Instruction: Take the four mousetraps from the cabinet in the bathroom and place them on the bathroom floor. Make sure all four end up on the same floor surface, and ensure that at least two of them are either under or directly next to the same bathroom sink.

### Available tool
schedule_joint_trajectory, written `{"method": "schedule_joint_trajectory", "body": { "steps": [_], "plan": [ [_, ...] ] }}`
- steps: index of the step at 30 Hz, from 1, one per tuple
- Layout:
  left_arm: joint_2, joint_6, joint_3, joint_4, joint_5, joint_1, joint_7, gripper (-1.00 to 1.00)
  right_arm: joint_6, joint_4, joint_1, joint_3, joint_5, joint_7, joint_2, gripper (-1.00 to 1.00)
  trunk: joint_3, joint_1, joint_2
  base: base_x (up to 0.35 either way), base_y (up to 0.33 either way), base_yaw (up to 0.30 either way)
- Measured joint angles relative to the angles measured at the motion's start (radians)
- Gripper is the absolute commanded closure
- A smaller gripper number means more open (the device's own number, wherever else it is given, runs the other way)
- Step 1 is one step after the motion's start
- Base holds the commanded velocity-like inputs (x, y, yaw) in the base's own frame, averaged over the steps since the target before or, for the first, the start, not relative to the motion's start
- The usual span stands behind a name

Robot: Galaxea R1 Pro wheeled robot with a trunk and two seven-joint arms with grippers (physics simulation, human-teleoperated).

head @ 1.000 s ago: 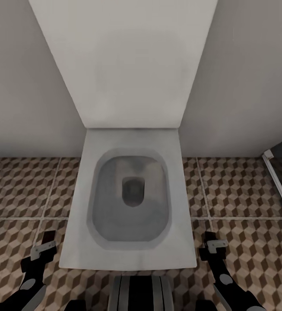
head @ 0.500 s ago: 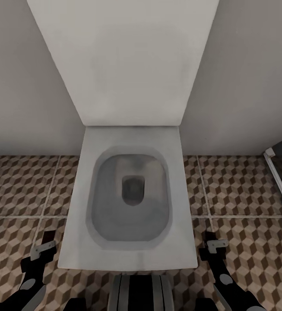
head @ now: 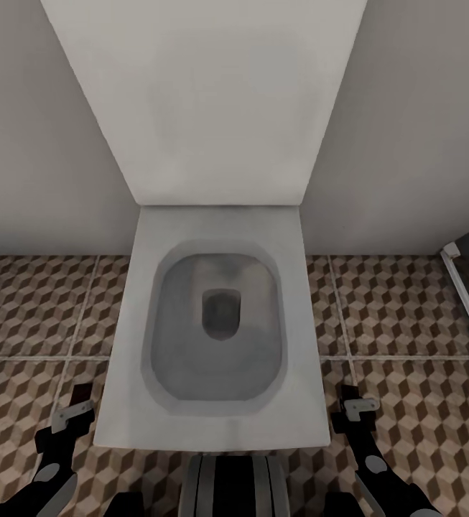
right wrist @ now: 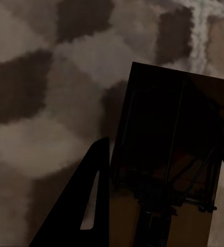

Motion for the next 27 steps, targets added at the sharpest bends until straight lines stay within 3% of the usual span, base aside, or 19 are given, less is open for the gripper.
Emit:
{"method": "schedule_joint_trajectory", "body": {
  "steps": [6,12,17,27],
  "plan": [
    [-0.001,0.0,0.0,0.0,0.001,0.0,-0.001,1.0,-0.004,0.0,0.0,0.001,0.003,0.001,0.0,1.0,0.0,0.0,0.0,0.0,0.0,0.0],
    [-0.004,0.0,-0.001,-0.01,0.002,0.0,-0.002,1.0,-0.082,0.0,0.0,0.002,0.006,0.001,0.0,1.0,0.0,0.0,0.0,0.0,0.0,0.0],
    [-0.006,-0.001,-0.002,-0.029,0.002,0.0,-0.004,1.0,-0.105,0.0,0.0,0.002,0.005,0.002,0.0,1.0,0.0,0.0,0.0,0.0,0.0,0.0],
    [0.001,-0.105,0.002,-0.025,0.001,0.0,-0.005,1.0,-0.106,0.0,0.0,0.002,0.001,0.001,0.0,1.0,0.0,0.0,0.0,0.0,0.0,0.0]
  ]
}}
